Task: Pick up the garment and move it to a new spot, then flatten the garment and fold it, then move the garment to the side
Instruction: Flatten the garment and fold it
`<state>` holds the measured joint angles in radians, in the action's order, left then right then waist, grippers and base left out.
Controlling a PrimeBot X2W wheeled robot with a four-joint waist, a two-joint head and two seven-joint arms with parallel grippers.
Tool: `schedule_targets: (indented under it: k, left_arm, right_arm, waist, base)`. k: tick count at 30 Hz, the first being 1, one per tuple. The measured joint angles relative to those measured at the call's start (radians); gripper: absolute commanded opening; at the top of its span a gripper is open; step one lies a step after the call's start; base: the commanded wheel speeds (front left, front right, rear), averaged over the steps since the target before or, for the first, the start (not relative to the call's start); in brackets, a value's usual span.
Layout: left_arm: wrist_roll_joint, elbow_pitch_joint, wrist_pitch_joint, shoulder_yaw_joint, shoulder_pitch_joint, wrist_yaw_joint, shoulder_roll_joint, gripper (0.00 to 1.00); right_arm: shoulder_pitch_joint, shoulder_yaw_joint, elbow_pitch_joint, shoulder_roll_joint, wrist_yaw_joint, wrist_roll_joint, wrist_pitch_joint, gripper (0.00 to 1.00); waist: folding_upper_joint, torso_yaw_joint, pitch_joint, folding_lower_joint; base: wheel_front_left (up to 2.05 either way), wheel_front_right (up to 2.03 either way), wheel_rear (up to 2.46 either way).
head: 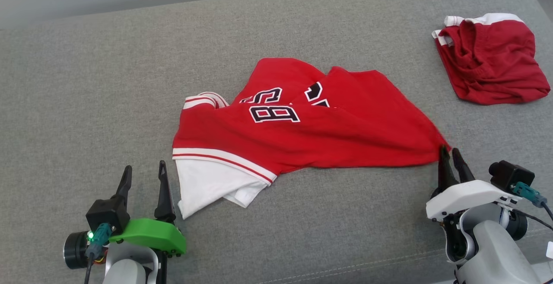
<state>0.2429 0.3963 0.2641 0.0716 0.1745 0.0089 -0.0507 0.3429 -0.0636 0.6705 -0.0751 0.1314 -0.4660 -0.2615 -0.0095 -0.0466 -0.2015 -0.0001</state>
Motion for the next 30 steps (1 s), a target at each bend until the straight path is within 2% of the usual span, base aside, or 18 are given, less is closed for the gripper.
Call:
schedule_targets:
  k: [8,13,20,30]
  left_arm:
    - [0.008,0.000,0.000,0.017,-0.024,-0.007,0.000,1.00]
    - [0.019,0.047,-0.013,0.052,-0.035,-0.032,0.000,1.00]
    - [0.017,0.183,-0.073,0.085,0.065,-0.058,-0.005,1.00]
    - [0.021,0.407,-0.094,0.077,0.217,-0.058,-0.035,1.00]
  right_arm:
    - [-0.051,-0.061,-0.111,0.013,0.000,0.081,-0.001,1.00]
    - [-0.089,-0.076,-0.206,0.019,0.000,0.109,-0.001,1.00]
    - [-0.109,-0.051,-0.282,0.024,0.000,0.114,0.002,1.00]
    - [-0.116,0.002,-0.320,0.025,0.000,0.089,0.010,1.00]
  waist:
    - [0.0000,-0.010,0.025,0.0000]
    - [0.0000,-0.019,0.035,0.0000]
    - [0.0000,-0.039,0.032,0.0000]
    - [0.0000,-0.082,0.012,0.0000]
  base:
    - [0.00,0.00,0.00]
    - [0.00,0.00,0.00]
    - [0.00,0.00,0.00]
    - [0.00,0.00,0.00]
